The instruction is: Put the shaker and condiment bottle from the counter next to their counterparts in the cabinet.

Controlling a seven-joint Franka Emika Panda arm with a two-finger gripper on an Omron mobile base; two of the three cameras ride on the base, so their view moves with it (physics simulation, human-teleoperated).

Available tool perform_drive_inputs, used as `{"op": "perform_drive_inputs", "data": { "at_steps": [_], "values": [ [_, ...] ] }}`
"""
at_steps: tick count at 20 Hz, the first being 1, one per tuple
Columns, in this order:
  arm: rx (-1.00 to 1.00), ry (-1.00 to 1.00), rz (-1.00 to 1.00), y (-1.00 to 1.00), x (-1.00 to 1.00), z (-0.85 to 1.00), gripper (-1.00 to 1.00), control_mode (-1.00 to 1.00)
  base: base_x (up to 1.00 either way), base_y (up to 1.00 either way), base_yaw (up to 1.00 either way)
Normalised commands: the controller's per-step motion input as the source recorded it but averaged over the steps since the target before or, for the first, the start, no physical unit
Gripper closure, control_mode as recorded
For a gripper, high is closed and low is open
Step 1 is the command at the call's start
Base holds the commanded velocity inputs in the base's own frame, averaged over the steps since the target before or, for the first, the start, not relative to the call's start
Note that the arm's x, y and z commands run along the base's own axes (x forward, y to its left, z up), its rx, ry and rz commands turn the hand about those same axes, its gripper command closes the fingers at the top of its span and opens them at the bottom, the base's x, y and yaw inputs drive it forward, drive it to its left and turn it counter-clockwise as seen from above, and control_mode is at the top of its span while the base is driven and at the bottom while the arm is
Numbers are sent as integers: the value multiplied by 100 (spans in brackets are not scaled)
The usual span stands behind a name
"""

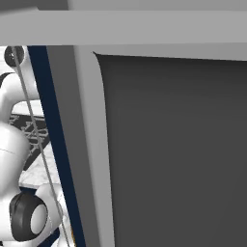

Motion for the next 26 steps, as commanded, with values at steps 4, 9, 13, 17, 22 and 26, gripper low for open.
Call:
{"op": "perform_drive_inputs", "data": {
  "at_steps": [4,9,13,17,22,26],
  "values": [
    [0,0,0,7,28,-2,100,-100,0,0,0],
    [0,0,0,11,28,0,100,-100,0,0,0],
    [0,0,0,4,28,0,100,-100,0,0,0],
    [0,0,0,0,20,-1,100,-100,0,0,0],
    [0,0,0,0,19,-5,100,-100,0,0,0],
    [0,0,0,0,20,-6,100,-100,0,0,0]
  ]
}}
